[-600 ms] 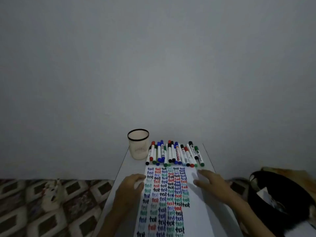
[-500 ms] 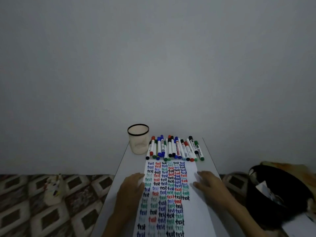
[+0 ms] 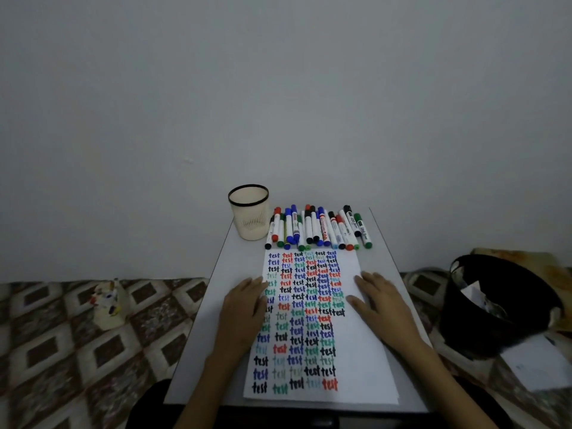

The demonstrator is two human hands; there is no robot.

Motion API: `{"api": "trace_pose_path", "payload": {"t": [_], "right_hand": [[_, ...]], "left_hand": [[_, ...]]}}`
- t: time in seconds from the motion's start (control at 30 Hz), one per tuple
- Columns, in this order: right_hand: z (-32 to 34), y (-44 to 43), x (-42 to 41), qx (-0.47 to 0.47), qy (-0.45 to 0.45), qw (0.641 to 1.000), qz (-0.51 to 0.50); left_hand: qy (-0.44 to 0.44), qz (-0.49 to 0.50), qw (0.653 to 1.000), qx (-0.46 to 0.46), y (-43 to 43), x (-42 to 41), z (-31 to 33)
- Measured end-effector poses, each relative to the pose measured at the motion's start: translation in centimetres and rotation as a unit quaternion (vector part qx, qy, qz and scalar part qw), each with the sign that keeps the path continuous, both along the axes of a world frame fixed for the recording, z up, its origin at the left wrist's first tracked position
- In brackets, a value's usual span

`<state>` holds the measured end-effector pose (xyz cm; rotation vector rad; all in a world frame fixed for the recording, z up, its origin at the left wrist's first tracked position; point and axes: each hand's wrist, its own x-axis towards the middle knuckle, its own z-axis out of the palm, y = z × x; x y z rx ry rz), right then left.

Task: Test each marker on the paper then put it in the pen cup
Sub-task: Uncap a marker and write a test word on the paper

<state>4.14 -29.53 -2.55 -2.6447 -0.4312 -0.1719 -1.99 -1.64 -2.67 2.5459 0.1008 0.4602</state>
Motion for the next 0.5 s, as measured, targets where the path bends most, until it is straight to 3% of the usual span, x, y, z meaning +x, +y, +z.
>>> {"api": "trace_pose_path", "payload": {"t": [0.13, 0.3, 0.37, 0.5], "right_hand": [[-0.1, -0.2, 0.3, 0.006, -0.026, 1.000, 0.014], [0.5, -0.6, 3.9, 0.118, -0.056, 0.990, -0.057], [1.0, -0.4, 6.1, 0.102, -0.069, 0.989, -0.086], [1.3, 0.5, 9.2, -0.015, -0.044, 0.994, -0.102]], "left_hand": [[-0.009, -0.010, 1.000, 0.011, 0.1, 0.0, -0.1], [-0.009, -0.015, 1.000, 0.008, 0.1, 0.1, -0.3], [-0.005, -0.014, 1.000, 0.012, 0.1, 0.0, -0.3], [0.003, -0.013, 0.999, 0.046, 0.1, 0.0, -0.5]]}}
